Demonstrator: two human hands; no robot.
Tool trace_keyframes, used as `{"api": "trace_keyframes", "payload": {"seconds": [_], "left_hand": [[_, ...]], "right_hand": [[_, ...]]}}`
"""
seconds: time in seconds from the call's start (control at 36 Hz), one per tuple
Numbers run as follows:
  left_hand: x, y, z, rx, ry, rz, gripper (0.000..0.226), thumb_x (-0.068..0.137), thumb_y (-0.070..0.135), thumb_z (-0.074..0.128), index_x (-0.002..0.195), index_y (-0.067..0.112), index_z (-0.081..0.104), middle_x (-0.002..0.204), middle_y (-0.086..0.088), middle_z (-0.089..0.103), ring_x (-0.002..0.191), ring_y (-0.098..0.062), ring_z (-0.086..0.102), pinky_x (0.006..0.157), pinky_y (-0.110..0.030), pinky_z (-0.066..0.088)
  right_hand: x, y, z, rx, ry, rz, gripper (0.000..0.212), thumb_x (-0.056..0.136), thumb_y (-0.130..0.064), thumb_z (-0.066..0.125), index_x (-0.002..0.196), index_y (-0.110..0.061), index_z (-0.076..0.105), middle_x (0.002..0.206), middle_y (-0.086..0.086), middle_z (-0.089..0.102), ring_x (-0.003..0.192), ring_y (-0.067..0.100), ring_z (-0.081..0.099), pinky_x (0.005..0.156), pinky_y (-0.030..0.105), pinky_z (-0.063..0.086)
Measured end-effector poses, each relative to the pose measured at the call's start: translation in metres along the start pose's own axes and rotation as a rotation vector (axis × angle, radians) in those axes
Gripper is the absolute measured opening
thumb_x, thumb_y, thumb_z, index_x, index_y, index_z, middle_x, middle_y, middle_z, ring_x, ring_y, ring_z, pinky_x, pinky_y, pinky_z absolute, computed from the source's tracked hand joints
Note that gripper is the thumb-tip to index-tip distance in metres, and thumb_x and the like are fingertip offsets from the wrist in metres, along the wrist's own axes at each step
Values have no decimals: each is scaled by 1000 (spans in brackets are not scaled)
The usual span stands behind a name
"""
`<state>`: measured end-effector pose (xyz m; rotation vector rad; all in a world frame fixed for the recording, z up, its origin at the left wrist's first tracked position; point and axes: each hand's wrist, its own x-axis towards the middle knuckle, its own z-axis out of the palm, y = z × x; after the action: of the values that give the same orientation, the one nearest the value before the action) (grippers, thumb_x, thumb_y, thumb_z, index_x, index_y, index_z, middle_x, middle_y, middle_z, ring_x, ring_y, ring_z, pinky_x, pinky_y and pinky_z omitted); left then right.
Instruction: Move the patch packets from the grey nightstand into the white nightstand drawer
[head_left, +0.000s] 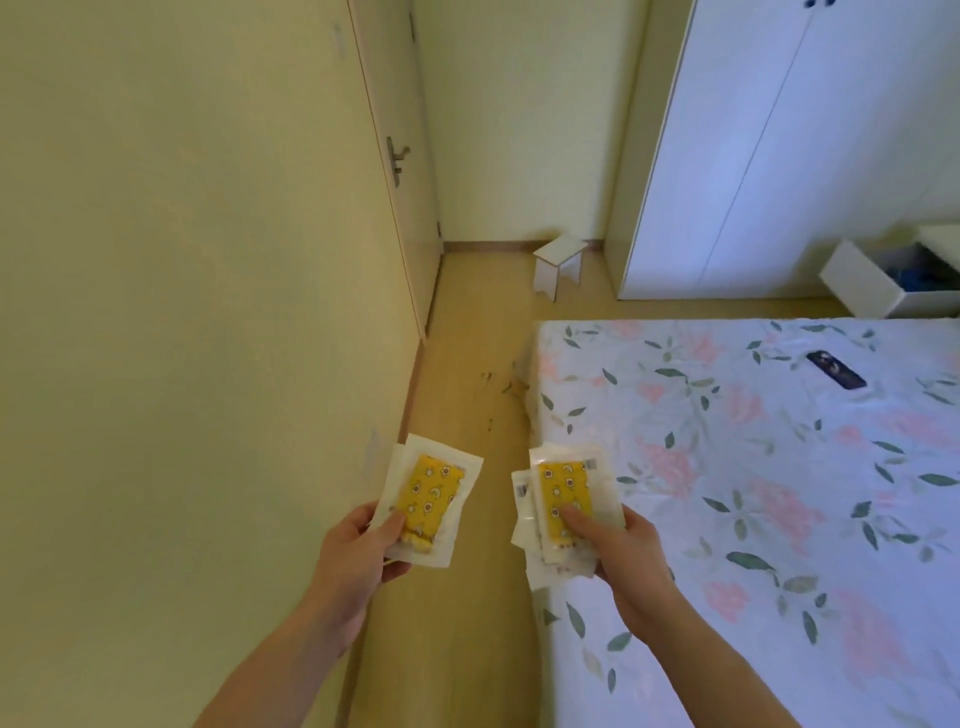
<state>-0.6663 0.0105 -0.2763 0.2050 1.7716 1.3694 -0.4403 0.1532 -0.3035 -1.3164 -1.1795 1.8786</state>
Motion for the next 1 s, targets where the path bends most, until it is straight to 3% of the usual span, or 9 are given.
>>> {"api": "trace_keyframes", "payload": {"seconds": [0.19, 0.36, 0.44, 0.61, 0.72, 0.78, 0.89, 1.0], "left_hand": [[100, 51, 24, 95, -113, -1, 17, 103, 17, 54, 111, 14, 69, 104, -4, 77, 101, -26, 71, 80, -37, 55], [199, 104, 50, 127, -205, 11, 16, 102, 15, 55, 111, 16, 69, 101, -3, 78, 98, -25, 72, 73, -32, 54], [250, 137, 67, 148, -264, 1, 16, 102, 14, 56, 111, 14, 69, 103, -5, 77, 99, -26, 71, 76, -34, 55], [346, 203, 134, 276, -390, 23, 17, 100, 18, 59, 114, 14, 68, 106, -7, 76, 101, -28, 70, 76, -36, 54], [398, 243, 187, 308, -508, 53, 15, 100, 18, 59, 110, 15, 69, 102, -8, 77, 98, -29, 70, 79, -40, 53], [427, 262, 212, 315, -544, 60, 14, 100, 17, 59, 108, 15, 69, 101, -7, 77, 94, -27, 70, 77, -39, 53], [493, 297, 258, 327, -581, 78, 14, 100, 17, 59, 110, 15, 69, 98, -5, 78, 93, -26, 71, 76, -37, 54], [554, 336, 293, 333, -550, 54, 15, 100, 16, 59, 112, 15, 68, 101, -6, 77, 94, -27, 71, 73, -35, 55]], "right_hand": [[79, -45, 15, 21, 97, -74, 20, 88, -15, 77, 107, -9, 76, 100, 11, 79, 93, 32, 76, 86, 50, 61], [157, -79, 29, 45, 204, -78, 20, 89, -14, 76, 108, -8, 75, 100, 12, 79, 92, 32, 76, 75, 42, 59], [194, -101, 37, 61, 260, -91, 19, 89, -15, 75, 108, -8, 75, 98, 13, 79, 91, 33, 76, 77, 46, 61], [261, -140, 32, 72, 420, -137, 22, 88, -20, 78, 108, -11, 75, 97, 10, 79, 90, 30, 77, 83, 48, 60], [307, -161, 17, 95, 528, -120, 26, 82, -31, 83, 104, -17, 77, 98, 6, 80, 93, 31, 76, 91, 57, 58], [336, -174, 11, 120, 559, -113, 25, 82, -27, 82, 103, -14, 77, 96, 8, 80, 93, 33, 76, 90, 54, 58], [406, -202, 6, 182, 589, -109, 20, 85, -17, 78, 102, -7, 75, 93, 12, 79, 84, 30, 76, 72, 40, 56], [482, -236, 5, 230, 586, -86, 18, 88, -13, 76, 104, -8, 76, 98, 13, 79, 91, 33, 76, 79, 45, 59]]}}
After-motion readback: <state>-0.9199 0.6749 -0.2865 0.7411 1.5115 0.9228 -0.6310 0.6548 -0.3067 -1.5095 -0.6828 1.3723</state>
